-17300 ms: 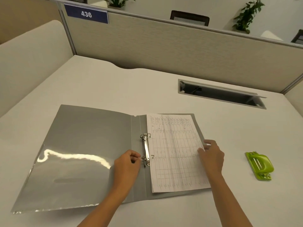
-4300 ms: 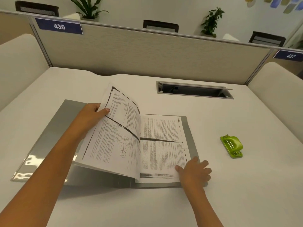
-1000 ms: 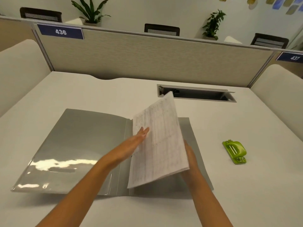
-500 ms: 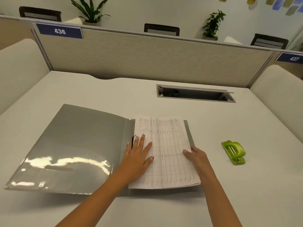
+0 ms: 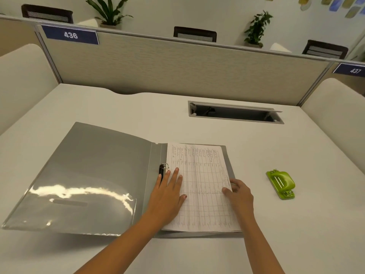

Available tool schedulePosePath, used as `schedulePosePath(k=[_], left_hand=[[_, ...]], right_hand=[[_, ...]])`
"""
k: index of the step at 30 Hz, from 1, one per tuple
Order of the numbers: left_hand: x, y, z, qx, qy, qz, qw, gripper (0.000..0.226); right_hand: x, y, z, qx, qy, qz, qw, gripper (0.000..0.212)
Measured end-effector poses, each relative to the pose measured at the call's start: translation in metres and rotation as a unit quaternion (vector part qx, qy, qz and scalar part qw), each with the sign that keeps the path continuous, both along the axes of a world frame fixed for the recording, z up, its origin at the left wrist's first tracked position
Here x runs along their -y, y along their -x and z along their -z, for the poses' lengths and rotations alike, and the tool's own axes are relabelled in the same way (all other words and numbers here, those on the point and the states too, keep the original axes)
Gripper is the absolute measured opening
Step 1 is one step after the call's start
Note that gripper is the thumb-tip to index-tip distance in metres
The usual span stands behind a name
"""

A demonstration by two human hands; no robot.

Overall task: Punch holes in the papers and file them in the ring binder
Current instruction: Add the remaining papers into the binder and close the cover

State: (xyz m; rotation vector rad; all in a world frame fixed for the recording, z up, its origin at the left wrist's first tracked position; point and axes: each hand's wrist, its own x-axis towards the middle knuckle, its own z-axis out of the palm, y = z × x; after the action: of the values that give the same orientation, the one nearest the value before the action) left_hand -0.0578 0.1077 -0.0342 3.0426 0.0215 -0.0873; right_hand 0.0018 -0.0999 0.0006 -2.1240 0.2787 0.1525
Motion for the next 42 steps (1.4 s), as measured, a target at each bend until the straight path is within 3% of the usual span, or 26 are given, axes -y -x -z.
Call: schedulePosePath(k=[6, 9, 11, 14, 16, 18, 21, 25, 32, 35, 38, 42], left_hand=[[0.001, 0.001, -0.001, 0.036, 0.020, -0.003, 0.999, 0.059], [0.000, 0.002, 0.002, 0.048, 0.025, 0.005, 0.999, 0.063], [-0.001, 0.003, 0.003, 0.038, 0.029, 0.003, 0.999, 0.077], [-0.005, 0.002, 0.010, 0.030, 0.037, -0.005, 0.999, 0.085], [-0.006, 0.002, 0.007, 0.076, 0.111, 0.009, 0.991, 0.083], [-0.005, 0.006, -0.002, 0.103, 0.190, -0.018, 0.976, 0.069], [-0.016, 0.010, -0.010, 0.099, 0.263, -0.076, 0.957, 0.055], [-0.033, 0.009, -0.018, 0.115, 0.318, -0.073, 0.938, 0.045], [-0.078, 0.021, -0.034, 0.208, 0.212, -0.168, 0.940, 0.045], [-0.100, 0.026, -0.054, 0.253, 0.105, -0.230, 0.934, 0.042], [-0.122, 0.031, -0.077, 0.285, 0.035, -0.299, 0.910, 0.037], [-0.145, 0.035, -0.094, 0.272, 0.015, -0.367, 0.889, 0.034]], right_hand=[[-0.040, 0.016, 0.014, 0.167, 0.163, 0.002, 0.972, 0.042], [-0.059, 0.024, 0.020, 0.282, 0.287, -0.065, 0.913, 0.040], [-0.074, 0.029, 0.021, 0.333, 0.298, -0.122, 0.886, 0.037], [-0.095, 0.034, 0.034, 0.299, 0.235, -0.193, 0.904, 0.044], [-0.100, 0.036, 0.048, 0.260, 0.212, -0.234, 0.913, 0.053], [-0.100, 0.038, 0.061, 0.217, 0.211, -0.256, 0.918, 0.060], [-0.099, 0.041, 0.068, 0.224, 0.242, -0.245, 0.912, 0.072], [-0.099, 0.039, 0.070, 0.229, 0.292, -0.239, 0.897, 0.057], [-0.099, 0.036, 0.076, 0.215, 0.316, -0.253, 0.889, 0.054], [-0.099, 0.037, 0.076, 0.219, 0.304, -0.247, 0.894, 0.055], [-0.104, 0.037, 0.066, 0.212, 0.229, -0.220, 0.924, 0.046], [-0.126, 0.036, 0.035, 0.199, 0.107, -0.159, 0.961, 0.020]])
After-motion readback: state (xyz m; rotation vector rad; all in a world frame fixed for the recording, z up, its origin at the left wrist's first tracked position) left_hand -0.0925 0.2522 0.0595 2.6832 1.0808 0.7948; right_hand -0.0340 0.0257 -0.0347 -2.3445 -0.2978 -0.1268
